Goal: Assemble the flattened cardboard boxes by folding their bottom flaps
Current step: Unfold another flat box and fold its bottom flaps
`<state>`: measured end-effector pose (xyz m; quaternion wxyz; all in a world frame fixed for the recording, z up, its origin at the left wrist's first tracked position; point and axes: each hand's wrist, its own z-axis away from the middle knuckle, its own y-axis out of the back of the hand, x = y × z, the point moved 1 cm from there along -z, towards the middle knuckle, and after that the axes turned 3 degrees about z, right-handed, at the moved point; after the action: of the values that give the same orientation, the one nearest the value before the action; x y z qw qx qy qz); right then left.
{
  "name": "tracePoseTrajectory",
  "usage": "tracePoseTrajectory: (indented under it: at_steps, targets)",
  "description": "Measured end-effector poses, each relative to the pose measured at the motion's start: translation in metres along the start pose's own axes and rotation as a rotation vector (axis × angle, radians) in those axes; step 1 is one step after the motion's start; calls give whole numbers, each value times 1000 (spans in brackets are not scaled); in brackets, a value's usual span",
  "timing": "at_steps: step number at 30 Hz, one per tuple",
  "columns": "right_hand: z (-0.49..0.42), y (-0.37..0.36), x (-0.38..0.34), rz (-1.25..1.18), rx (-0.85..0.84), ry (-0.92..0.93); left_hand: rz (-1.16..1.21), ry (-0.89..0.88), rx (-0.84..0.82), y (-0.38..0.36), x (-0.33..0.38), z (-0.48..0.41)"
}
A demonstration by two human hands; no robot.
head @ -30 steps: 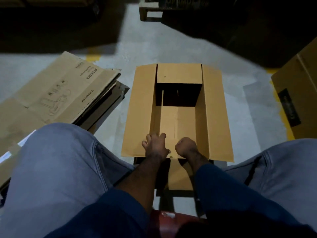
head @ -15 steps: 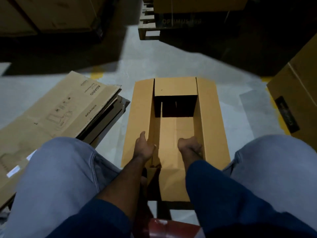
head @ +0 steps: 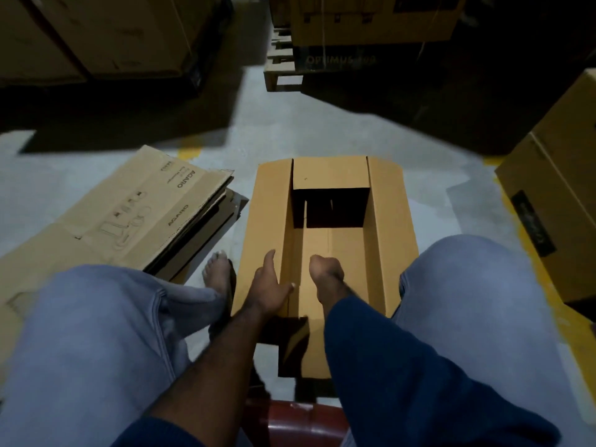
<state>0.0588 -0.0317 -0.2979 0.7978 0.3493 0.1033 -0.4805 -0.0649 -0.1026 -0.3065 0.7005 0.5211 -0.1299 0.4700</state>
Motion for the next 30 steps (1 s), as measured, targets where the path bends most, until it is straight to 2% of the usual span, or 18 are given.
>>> tracePoseTrajectory:
  at_steps: [5, 8, 14, 17, 19, 24, 30]
  targets:
    - [3, -15, 1, 17, -48, 54, 92, -18, 19, 8, 15, -17]
    - [-4, -11, 8, -24, -34, 71, 203, 57, 29, 6, 25, -27]
    - [7, 42, 25, -301, -135, 27, 351, 206, 26, -4, 44, -28]
    - [-9, 62, 32, -357, -51, 51, 279, 215, -3, -7, 48, -35]
    - [-28, 67, 33, -308, 38, 73, 191, 214, 0, -5, 48, -51]
    - [-83, 76, 28, 18, 191, 234, -57, 263, 81, 1, 33, -107]
    - [-149, 81, -1, 320, 343, 192, -155, 248, 50, -7, 19, -154]
